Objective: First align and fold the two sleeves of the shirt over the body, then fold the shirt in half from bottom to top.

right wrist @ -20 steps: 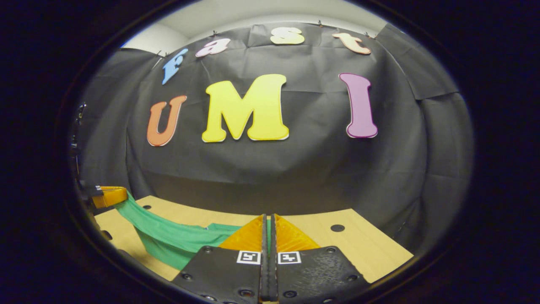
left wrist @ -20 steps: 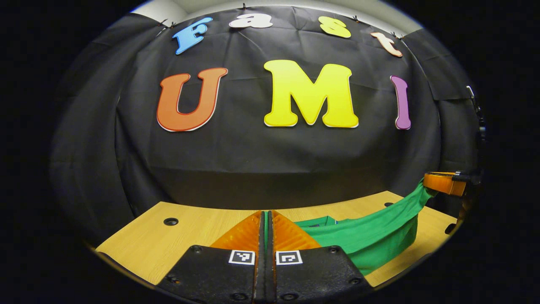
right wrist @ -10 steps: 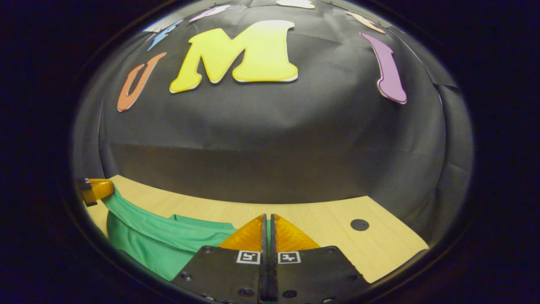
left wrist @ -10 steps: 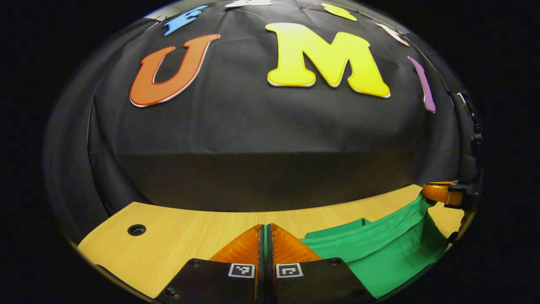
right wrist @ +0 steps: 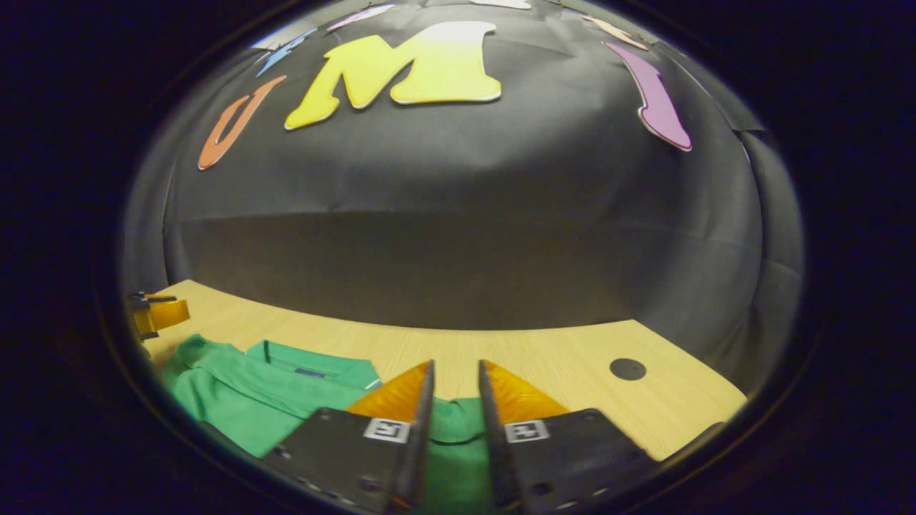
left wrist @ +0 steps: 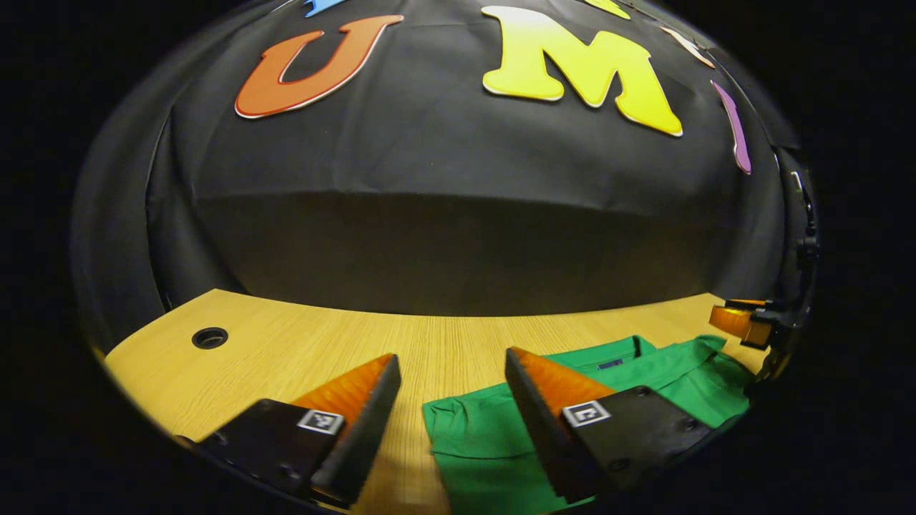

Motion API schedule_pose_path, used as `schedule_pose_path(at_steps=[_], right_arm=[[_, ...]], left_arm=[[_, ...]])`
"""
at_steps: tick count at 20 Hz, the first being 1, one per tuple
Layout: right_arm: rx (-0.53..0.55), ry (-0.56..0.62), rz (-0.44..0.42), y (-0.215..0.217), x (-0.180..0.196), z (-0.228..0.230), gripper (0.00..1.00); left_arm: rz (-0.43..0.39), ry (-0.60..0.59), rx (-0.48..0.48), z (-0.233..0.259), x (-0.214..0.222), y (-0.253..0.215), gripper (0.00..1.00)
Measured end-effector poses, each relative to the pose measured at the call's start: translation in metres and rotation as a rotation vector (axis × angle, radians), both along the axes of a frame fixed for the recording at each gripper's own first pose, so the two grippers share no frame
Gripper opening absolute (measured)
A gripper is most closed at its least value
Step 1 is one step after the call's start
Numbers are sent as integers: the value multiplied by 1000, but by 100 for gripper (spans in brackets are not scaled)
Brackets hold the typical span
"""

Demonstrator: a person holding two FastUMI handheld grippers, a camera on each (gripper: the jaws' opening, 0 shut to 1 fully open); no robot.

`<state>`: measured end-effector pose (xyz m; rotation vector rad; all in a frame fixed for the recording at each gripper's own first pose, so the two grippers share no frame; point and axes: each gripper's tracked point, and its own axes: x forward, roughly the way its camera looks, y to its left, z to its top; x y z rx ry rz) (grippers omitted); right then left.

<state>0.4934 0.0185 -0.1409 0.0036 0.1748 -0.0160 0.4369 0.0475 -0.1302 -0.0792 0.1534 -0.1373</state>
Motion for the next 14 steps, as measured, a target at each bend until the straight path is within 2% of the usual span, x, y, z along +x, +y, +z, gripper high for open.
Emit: schedule_pose_path(at_steps=[1, 2, 3, 7, 8, 10, 14], right_arm=[[-5, -8, -1, 0, 0, 1, 67], [-8, -15, -1, 1, -2, 1, 88], [-10, -23, -3, 1, -2, 3, 95], [-28, -55, -2, 3, -5, 7, 95], [-47, -53, -9, 1, -6, 9, 96], [-77, -68, -12, 1, -17, 22, 97], [-38, -103, 4, 12, -58, 52, 95]], left_arm=[[-4, 6, 15, 1, -2, -1, 100], [0, 5, 31, 1, -3, 0, 100], [4, -3, 38, 2, -3, 0, 100], [9, -14, 23, 3, -5, 4, 100], [65, -31, 47, 9, -6, 17, 100], [101, -47, 71, 18, -15, 27, 100], [68, -45, -17, 34, -52, 16, 100]])
